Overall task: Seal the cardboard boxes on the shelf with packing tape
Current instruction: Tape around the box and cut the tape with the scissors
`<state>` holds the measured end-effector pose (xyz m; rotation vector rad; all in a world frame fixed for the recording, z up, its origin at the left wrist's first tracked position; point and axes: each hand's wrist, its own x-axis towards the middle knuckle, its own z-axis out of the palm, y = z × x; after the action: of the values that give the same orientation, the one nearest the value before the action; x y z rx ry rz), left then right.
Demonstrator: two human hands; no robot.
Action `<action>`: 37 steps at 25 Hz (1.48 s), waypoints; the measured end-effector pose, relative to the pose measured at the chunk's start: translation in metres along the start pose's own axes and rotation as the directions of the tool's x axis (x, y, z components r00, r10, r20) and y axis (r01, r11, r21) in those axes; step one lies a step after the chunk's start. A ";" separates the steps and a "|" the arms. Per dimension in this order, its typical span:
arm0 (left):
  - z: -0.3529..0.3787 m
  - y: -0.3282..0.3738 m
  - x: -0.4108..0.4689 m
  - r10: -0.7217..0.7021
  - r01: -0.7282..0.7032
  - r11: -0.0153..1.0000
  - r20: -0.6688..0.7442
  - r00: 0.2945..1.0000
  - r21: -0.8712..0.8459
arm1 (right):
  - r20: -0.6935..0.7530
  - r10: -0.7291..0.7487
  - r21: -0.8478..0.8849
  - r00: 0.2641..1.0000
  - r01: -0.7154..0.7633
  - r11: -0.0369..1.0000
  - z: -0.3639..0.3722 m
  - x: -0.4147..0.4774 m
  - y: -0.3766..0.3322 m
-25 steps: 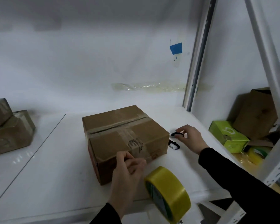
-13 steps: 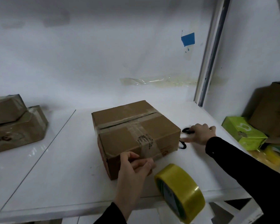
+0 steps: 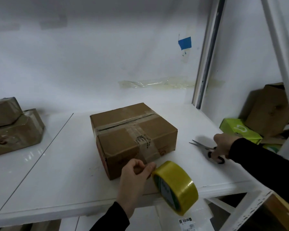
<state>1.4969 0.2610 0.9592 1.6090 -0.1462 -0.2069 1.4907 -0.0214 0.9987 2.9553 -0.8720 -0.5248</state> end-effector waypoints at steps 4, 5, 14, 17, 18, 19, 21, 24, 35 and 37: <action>0.004 -0.004 -0.001 0.023 -0.020 0.997 0.036 0.999 -0.077 | 0.193 -0.132 0.082 0.972 0.118 0.990 -0.041 -0.037 0.045; 0.004 -0.006 0.001 0.012 -0.008 0.995 0.042 0.999 -0.097 | 0.254 -0.212 0.192 0.944 0.166 0.967 -0.052 -0.046 0.050; 0.006 -0.013 0.007 -0.032 0.028 0.991 -0.025 0.999 -0.130 | 0.445 -0.571 0.388 0.690 0.427 0.817 -0.065 -0.021 -0.009; 0.006 -0.014 0.004 0.030 -0.032 0.995 -0.019 0.999 -0.091 | 0.504 -0.565 0.411 0.654 0.393 0.822 -0.060 0.001 -0.022; 0.006 -0.014 0.003 0.041 -0.042 0.995 -0.014 0.999 -0.085 | 0.510 -0.572 0.424 0.643 0.391 0.817 -0.057 0.006 -0.025; 0.005 -0.014 0.003 0.045 -0.046 0.995 -0.013 0.999 -0.086 | 0.509 -0.586 0.442 0.630 0.393 0.806 -0.054 0.010 -0.029; 0.005 -0.015 0.003 0.034 -0.035 0.994 -0.012 0.999 -0.107 | 0.504 -0.634 0.500 0.586 0.400 0.768 -0.048 0.015 -0.036; 0.004 -0.017 0.004 0.005 -0.008 0.991 -0.018 1.000 -0.133 | 0.497 -0.696 0.566 0.518 0.414 0.713 -0.042 0.019 -0.045; 0.004 -0.018 0.002 -0.102 0.095 0.984 -0.039 0.994 -0.152 | 0.399 -0.772 0.575 0.496 0.521 0.631 -0.034 0.014 -0.062; 0.004 -0.018 0.001 -0.109 0.104 0.982 -0.028 0.994 -0.158 | 0.375 -0.784 0.557 0.495 0.556 0.617 -0.035 0.014 -0.060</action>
<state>1.4967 0.2581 0.9413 1.4646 -0.0145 -0.2648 1.5448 0.0193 1.0212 3.4397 0.4252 -1.5432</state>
